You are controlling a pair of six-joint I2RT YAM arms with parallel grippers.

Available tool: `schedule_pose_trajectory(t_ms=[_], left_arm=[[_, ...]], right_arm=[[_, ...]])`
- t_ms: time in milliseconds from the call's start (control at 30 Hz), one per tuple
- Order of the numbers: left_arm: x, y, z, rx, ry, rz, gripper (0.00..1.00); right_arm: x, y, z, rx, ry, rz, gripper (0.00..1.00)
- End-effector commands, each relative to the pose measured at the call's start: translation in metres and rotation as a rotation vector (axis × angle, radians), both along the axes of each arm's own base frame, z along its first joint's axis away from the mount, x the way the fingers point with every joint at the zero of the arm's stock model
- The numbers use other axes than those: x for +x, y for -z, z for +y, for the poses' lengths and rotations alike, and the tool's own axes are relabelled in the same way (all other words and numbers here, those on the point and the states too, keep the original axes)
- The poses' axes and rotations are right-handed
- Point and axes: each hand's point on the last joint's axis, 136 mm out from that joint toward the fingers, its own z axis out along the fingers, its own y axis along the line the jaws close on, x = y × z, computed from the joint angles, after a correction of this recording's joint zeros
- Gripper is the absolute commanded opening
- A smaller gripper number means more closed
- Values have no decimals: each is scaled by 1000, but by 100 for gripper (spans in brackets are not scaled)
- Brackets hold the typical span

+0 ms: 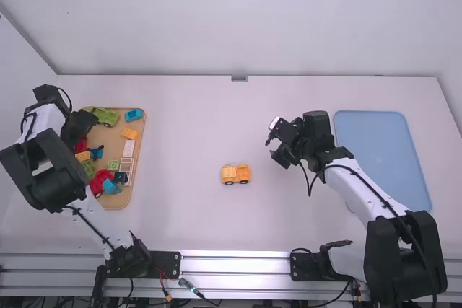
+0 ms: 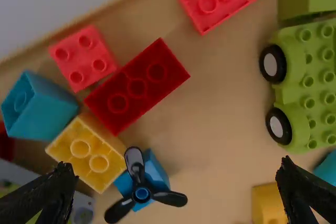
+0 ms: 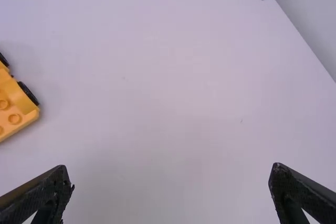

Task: Assemble lego blocks to make yellow taxi

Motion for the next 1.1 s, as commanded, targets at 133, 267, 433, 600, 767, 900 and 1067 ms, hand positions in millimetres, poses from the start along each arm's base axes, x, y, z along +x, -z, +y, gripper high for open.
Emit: schedule_pose_trajectory(t_ms=[133,267,433,600,767,900,1067], left_arm=[[-16,17,-10,-103,-320,-2,99],[-41,21,-4,-91,-546,50,99],[-44,24,-6,-96,-613,48,99],[-47,24,-4,-82,-619,57,99],[-50,29,3,-75,-635,42,99],[-50,38,3,-82,-638,23,99],[-45,54,0,-96,-629,-26,99]], right_arm=[[-1,-4,0,7,8,-7,99],[-1,-4,-1,7,8,-7,99],[-1,-4,-1,7,8,-8,99],[-1,-4,-1,7,8,-7,99],[-1,-3,0,7,7,-6,99],[-2,-3,-1,6,8,-3,99],[0,-4,-1,20,29,0,99]])
